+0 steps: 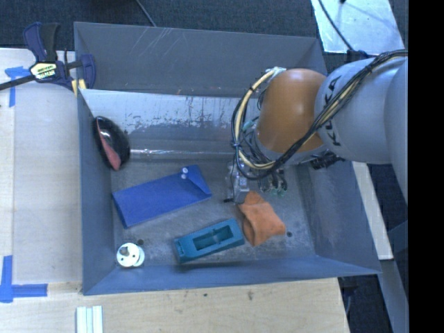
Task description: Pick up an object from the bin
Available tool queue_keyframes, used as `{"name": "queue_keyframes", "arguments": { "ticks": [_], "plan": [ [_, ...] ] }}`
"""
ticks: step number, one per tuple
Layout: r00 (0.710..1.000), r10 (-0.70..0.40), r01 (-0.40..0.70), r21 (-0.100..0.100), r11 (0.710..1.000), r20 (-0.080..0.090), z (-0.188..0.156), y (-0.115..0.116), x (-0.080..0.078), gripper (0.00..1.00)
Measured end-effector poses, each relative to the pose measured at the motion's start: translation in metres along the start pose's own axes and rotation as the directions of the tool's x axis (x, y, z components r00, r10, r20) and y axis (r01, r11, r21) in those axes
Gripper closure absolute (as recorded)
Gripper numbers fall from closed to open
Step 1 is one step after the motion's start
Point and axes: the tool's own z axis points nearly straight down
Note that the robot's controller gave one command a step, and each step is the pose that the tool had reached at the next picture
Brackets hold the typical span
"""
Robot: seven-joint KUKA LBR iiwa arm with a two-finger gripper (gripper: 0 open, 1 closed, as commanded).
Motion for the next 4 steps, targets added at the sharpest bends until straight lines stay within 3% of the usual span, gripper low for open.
{"name": "queue_keyframes", "arguments": {
  "ticks": [1,2,3,4],
  "plan": [
    [1.0,-0.024,0.024,0.0,1.0,-0.005,-0.029,-0.028,0.038,1.0],
    [0.999,-0.044,0.044,0.003,0.999,0.0,-0.043,-0.013,0.042,1.0],
    [0.999,-0.052,0.052,0.0,0.999,-0.003,-0.053,-0.009,0.05,0.0],
    [0.999,-0.05,0.05,0.001,0.999,-0.004,-0.058,-0.02,0.054,0.0]
  ]
}}
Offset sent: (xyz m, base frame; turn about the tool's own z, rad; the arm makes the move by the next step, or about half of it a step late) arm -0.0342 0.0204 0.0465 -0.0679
